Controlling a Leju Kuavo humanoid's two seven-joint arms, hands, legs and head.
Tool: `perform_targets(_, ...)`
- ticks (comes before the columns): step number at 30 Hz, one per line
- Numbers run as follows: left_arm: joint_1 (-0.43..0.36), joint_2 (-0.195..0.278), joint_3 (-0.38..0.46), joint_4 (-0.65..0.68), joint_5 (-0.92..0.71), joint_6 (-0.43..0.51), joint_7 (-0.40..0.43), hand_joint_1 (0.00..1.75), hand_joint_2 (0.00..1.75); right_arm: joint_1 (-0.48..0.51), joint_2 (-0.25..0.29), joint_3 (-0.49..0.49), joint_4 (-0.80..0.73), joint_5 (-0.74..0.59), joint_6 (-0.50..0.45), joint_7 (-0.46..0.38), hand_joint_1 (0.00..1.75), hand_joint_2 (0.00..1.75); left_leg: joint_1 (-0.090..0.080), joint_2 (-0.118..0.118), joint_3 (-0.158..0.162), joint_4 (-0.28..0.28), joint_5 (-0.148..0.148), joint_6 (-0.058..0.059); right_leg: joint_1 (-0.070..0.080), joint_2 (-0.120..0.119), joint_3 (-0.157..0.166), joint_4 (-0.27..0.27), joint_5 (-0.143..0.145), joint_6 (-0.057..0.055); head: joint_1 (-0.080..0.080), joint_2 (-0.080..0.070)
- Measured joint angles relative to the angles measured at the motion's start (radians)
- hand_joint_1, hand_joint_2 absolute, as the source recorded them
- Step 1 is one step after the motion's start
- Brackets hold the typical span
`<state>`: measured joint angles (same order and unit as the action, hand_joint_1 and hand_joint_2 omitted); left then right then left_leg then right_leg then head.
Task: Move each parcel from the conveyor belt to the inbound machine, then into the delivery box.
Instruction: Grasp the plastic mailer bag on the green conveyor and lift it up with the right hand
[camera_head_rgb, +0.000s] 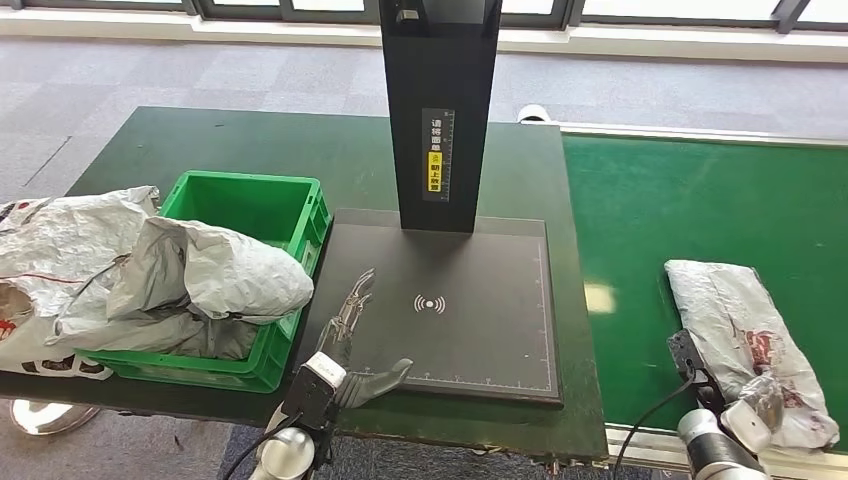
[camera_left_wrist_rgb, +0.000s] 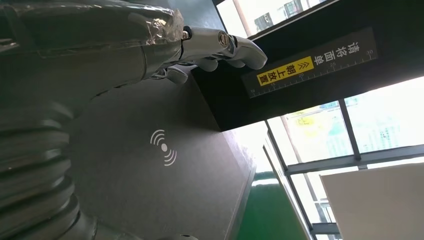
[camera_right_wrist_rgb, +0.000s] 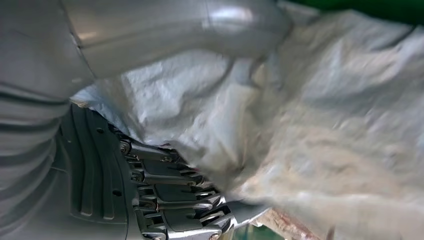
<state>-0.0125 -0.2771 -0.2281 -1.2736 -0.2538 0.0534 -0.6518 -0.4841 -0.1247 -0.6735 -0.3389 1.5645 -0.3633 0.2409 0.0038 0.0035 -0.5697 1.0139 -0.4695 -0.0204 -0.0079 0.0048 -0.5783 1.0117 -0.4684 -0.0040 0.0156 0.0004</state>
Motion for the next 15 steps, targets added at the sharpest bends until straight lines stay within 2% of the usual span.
perform_targets(15,0.0,0.0,0.0,-0.001,0.007,0.006,0.01,0.0,1.75,-0.01,-0.012,0.026,0.006,0.012,-0.008,0.012,1.75,1.75,0.0,0.0,0.001,0.002,0.0,0.002,0.0,0.0,0.002,0.0,0.001,0.002,0.0,0.0)
